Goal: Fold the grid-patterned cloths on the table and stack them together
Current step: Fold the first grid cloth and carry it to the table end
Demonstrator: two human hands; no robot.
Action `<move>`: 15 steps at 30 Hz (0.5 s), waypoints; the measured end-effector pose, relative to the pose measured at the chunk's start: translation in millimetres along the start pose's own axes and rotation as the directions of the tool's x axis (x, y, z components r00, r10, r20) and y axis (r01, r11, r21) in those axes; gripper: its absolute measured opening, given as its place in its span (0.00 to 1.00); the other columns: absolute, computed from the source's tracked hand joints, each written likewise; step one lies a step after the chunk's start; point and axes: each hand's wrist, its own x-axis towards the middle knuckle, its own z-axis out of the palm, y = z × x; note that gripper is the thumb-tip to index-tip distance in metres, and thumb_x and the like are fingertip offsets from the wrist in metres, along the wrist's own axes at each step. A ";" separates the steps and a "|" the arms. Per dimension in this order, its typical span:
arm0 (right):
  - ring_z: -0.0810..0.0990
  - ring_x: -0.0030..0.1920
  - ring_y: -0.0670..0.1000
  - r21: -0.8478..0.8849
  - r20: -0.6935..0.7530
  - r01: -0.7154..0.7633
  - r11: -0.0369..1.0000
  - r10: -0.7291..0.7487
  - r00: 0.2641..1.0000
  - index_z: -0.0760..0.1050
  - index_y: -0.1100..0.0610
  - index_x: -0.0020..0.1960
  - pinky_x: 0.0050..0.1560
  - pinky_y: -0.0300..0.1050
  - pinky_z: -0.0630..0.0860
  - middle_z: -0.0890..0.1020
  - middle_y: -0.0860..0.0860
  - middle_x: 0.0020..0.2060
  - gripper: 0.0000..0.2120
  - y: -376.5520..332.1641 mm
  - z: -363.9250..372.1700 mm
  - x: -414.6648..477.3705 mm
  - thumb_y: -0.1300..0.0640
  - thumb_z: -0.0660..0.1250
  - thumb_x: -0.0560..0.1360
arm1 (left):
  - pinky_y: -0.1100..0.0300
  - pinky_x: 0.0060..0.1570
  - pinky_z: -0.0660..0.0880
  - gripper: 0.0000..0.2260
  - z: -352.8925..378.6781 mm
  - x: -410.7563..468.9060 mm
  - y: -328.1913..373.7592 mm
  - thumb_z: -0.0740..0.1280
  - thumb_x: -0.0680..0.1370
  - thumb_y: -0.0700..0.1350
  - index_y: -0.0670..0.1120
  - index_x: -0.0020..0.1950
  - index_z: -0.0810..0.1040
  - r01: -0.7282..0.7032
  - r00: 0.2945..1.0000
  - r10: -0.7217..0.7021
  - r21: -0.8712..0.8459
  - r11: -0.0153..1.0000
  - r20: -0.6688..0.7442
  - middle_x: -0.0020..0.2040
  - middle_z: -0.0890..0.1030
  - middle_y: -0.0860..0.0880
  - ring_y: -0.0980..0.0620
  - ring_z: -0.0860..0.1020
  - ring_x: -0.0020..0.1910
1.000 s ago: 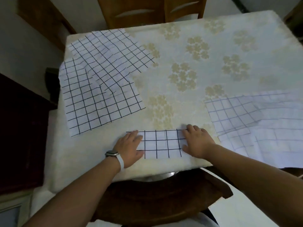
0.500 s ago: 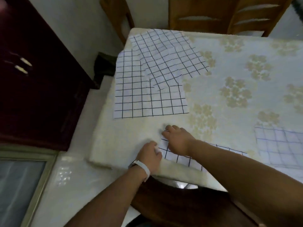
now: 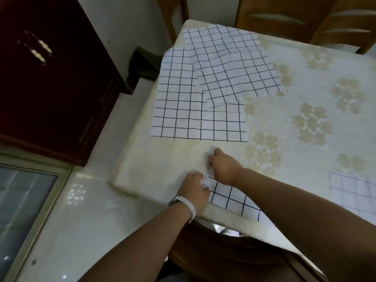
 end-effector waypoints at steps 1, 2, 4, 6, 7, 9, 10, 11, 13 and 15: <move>0.77 0.44 0.59 0.008 0.002 0.000 1.000 0.000 1.000 0.74 0.62 0.54 0.44 0.50 0.76 0.70 0.58 0.54 0.09 1.5 1.2 -1.4 0.62 0.67 0.74 | 0.55 0.58 0.73 0.18 0.3 0.0 1.3 0.65 0.76 0.50 0.48 0.66 0.70 -0.006 1.000 0.006 0.012 1.000 -0.008 0.59 0.70 0.49 0.49 0.74 0.57; 0.77 0.44 0.59 0.023 0.000 0.002 1.000 -0.002 1.000 0.75 0.62 0.52 0.44 0.49 0.76 0.70 0.57 0.53 0.08 2.5 1.2 -3.3 0.62 0.66 0.74 | 0.54 0.58 0.73 0.19 0.3 -0.2 2.7 0.65 0.76 0.50 0.48 0.66 0.70 -0.003 1.000 0.003 0.017 1.000 -0.011 0.59 0.70 0.49 0.49 0.74 0.56; 0.76 0.44 0.57 0.072 -0.006 0.007 0.997 -0.006 1.000 0.77 0.62 0.50 0.43 0.46 0.73 0.70 0.55 0.50 0.06 4.1 -1.2 -8.5 0.64 0.65 0.73 | 0.53 0.56 0.74 0.17 0.7 0.3 4.0 0.65 0.75 0.51 0.49 0.62 0.72 0.002 1.000 -0.002 0.018 1.000 -0.018 0.56 0.71 0.49 0.49 0.74 0.54; 0.74 0.43 0.55 0.120 -0.036 0.033 0.992 -0.029 0.999 0.77 0.62 0.47 0.42 0.43 0.69 0.71 0.54 0.47 0.05 4.4 -7.3 -15.1 0.64 0.64 0.72 | 0.53 0.52 0.75 0.09 0.3 0.3 4.4 0.65 0.75 0.51 0.49 0.51 0.73 -0.021 1.000 0.022 0.047 0.999 -0.010 0.51 0.72 0.49 0.47 0.75 0.50; 0.74 0.43 0.55 0.146 -0.057 0.041 0.988 -0.033 0.998 0.76 0.61 0.45 0.41 0.43 0.67 0.73 0.55 0.46 0.04 4.2 -11.4 -18.7 0.64 0.63 0.72 | 0.53 0.50 0.75 0.06 0.4 0.7 4.1 0.65 0.75 0.50 0.49 0.46 0.72 -0.041 0.999 0.041 0.051 0.998 0.003 0.48 0.72 0.49 0.46 0.75 0.48; 0.74 0.42 0.55 0.187 -0.084 0.036 0.982 -0.021 0.996 0.72 0.57 0.41 0.40 0.43 0.65 0.74 0.56 0.46 0.04 3.6 -21.3 -26.3 0.64 0.63 0.73 | 0.55 0.48 0.76 0.04 0.3 -0.3 4.3 0.62 0.75 0.49 0.50 0.44 0.74 -0.050 0.998 0.050 0.001 0.999 0.031 0.46 0.76 0.49 0.48 0.77 0.46; 0.73 0.42 0.55 0.194 -0.092 0.027 0.981 -0.010 0.996 0.70 0.55 0.41 0.40 0.43 0.65 0.75 0.55 0.46 0.05 3.1 -27.0 -30.3 0.64 0.62 0.73 | 0.57 0.47 0.75 0.06 -0.7 -2.3 5.7 0.61 0.76 0.48 0.50 0.47 0.77 -0.040 0.998 0.041 -0.027 0.999 0.043 0.46 0.78 0.50 0.49 0.77 0.46; 0.73 0.43 0.54 0.200 -0.094 0.014 0.980 0.005 0.996 0.69 0.54 0.41 0.40 0.43 0.66 0.74 0.54 0.45 0.06 3.4 -32.0 -33.5 0.64 0.62 0.73 | 0.59 0.44 0.74 0.07 -2.1 -3.8 6.8 0.60 0.76 0.47 0.50 0.48 0.78 -0.034 0.998 0.037 -0.058 0.998 0.042 0.45 0.79 0.51 0.51 0.77 0.44; 0.73 0.43 0.54 0.211 -0.102 0.002 0.977 0.020 0.995 0.67 0.53 0.41 0.41 0.43 0.67 0.73 0.52 0.43 0.07 3.9 -42.2 -38.8 0.64 0.62 0.72 | 0.59 0.37 0.71 0.06 -7.0 -5.6 7.9 0.60 0.76 0.45 0.49 0.41 0.75 -0.051 0.999 0.052 -0.081 0.995 0.015 0.38 0.78 0.51 0.52 0.75 0.38; 0.72 0.43 0.54 0.195 -0.108 0.001 0.981 0.020 0.994 0.67 0.53 0.42 0.40 0.44 0.68 0.74 0.51 0.43 0.07 3.8 -50.6 -42.9 0.64 0.62 0.72 | 0.60 0.31 0.66 0.09 -16.0 -7.7 10.9 0.61 0.76 0.45 0.47 0.35 0.70 -0.086 0.996 0.085 -0.078 0.993 -0.019 0.32 0.73 0.50 0.52 0.70 0.32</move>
